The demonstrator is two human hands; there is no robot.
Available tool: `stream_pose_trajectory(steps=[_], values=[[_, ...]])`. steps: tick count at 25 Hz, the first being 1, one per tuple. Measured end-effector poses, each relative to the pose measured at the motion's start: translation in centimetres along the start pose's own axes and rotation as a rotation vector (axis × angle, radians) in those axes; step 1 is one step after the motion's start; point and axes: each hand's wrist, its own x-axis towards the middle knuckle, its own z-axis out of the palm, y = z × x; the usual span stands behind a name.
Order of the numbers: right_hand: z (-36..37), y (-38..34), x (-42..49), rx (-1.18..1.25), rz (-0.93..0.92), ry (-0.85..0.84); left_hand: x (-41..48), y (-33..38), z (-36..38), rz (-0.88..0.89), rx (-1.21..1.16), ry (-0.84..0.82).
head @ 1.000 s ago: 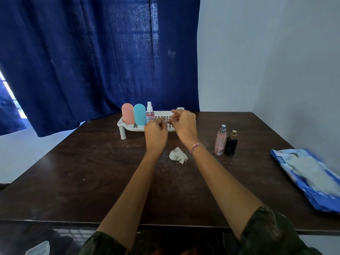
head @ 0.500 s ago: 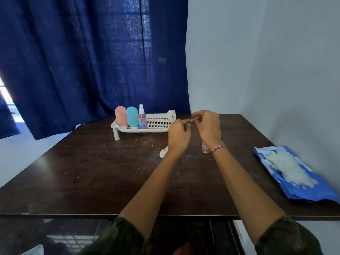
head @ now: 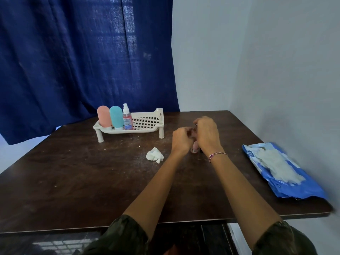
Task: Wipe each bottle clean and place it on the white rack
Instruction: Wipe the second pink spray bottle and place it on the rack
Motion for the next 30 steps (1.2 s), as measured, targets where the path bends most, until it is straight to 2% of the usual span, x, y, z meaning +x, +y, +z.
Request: stream_pose_trajectory(steps=[7,12,16,19,24,30], values=[[0.6,0.1,0.5,0.123,0.032,0.059,0.7,-0.8,0.4,-0.027,-0.093,0.048],[1.2,-1.2,0.7,0.296,0.037,0.094,0.9,-1.7,-1.3,-0.05,-0.118,0.06],[3.1,-3.2,1.3,0.543,0.084,0.158,1.2,-3.4,-4.2,-0.009,-0.115,0.141],[4.9,-4.5,1.3,0.672,0.134,0.112,1.5,-5.3,-6.9,-0.012,-0.093,0.213],[8.7,-5.9,-0.3,0.771,0.11,-0.081,1.2,-8.6,-10.6,-0.034,-0.123,0.246],[10.2,-7.5,-0.8,0.862,0.012,-0.126,0.8,-10.9,-11.5,-0.011,-0.198,0.272]])
